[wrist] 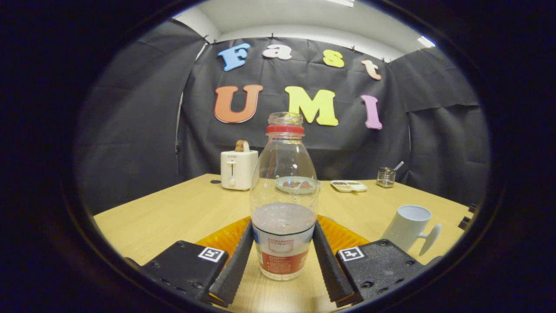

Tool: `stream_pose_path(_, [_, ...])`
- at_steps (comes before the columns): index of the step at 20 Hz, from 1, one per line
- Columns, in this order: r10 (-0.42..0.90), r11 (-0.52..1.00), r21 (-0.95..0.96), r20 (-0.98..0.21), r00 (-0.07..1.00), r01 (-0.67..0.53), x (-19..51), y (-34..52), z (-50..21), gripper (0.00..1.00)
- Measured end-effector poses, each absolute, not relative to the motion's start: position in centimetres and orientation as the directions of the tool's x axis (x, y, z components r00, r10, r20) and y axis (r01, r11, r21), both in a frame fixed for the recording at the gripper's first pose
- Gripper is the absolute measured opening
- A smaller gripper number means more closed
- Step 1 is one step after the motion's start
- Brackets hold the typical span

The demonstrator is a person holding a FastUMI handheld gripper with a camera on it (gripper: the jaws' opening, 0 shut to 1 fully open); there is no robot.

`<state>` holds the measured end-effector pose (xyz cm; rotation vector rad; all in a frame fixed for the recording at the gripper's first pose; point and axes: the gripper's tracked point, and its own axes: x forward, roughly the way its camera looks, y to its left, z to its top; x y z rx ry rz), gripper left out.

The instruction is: Take the bottle from table, then pour the juice into the cup, finally place the bottle on the coaster

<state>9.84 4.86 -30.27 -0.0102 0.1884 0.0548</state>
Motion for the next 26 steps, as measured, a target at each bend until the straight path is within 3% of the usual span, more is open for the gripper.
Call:
stream_pose_path(10, [0.148,0.873,0.486,-0.184,0.972,-0.041,10.2,4.4,-27.8,0.8])
stream_pose_path(16, [0.157,0.66,0.75,-0.178,0.971,0.031,10.7,2.4,-25.9,0.79])
stream_pose_path(26, [0.167,0.29,0.944,-0.213,0.963,0.158,10.9,-0.5,-24.9,0.78])
